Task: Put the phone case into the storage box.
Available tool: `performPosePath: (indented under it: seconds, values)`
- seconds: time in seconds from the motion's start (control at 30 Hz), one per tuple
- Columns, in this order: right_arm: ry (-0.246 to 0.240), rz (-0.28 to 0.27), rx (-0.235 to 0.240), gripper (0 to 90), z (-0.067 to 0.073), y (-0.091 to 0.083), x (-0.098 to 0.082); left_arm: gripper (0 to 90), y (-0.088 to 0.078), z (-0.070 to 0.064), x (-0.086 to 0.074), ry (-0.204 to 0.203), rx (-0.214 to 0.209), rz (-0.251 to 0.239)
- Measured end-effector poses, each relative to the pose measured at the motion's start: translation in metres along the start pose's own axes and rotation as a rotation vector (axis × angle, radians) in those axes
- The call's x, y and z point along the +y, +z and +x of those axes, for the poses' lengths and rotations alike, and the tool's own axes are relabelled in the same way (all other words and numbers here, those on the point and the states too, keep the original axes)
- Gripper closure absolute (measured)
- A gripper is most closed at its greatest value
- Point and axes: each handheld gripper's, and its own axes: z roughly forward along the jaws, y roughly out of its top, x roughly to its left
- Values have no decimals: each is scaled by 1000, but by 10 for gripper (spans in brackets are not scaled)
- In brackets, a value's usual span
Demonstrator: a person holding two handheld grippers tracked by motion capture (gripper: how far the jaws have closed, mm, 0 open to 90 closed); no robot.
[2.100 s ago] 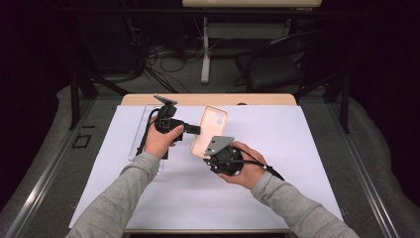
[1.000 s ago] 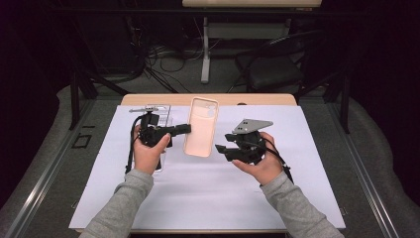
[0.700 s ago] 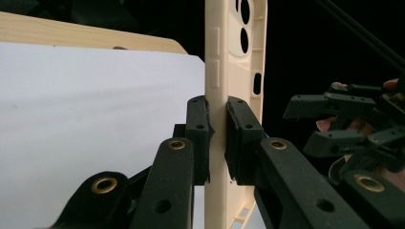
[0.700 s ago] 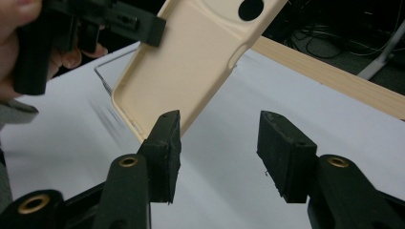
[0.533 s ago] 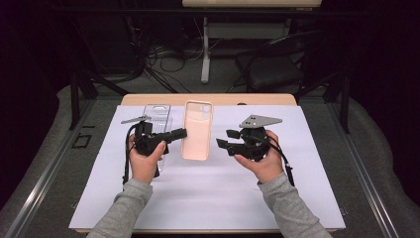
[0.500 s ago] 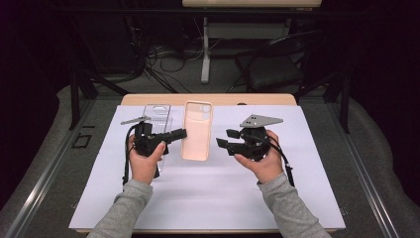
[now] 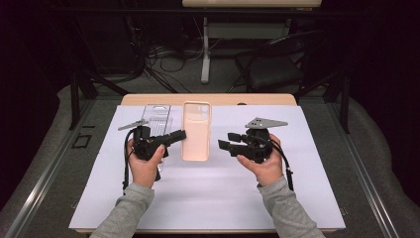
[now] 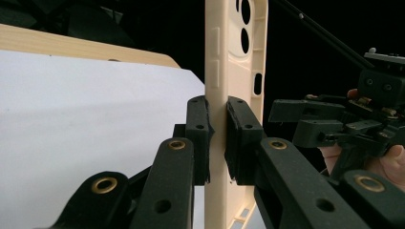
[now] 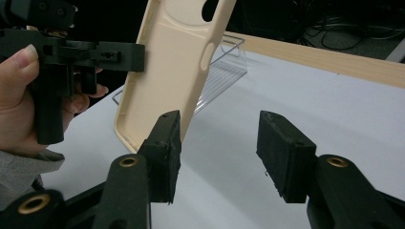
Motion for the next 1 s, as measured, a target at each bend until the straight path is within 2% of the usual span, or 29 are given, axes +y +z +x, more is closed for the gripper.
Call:
performPosePath:
  seconds: [0.23, 0.53, 0.57, 0.77, 1.0]
  values:
    - [75, -15, 53, 510, -4, 1, -5, 814, 3, 1, -6, -4, 2, -2]
    - [168, -36, 97, 525, -8, 6, -14, 814, 7, 0, -16, -14, -8, -12]
    - [175, -33, 100, 526, -8, 6, -15, 814, 7, 0, -16, -24, -13, -17]
    - [211, -32, 121, 538, -11, 10, -19, 814, 8, -2, -19, -21, -24, -20]
    - [227, -23, 131, 561, -12, 12, -21, 814, 12, -6, -23, -16, -33, -9]
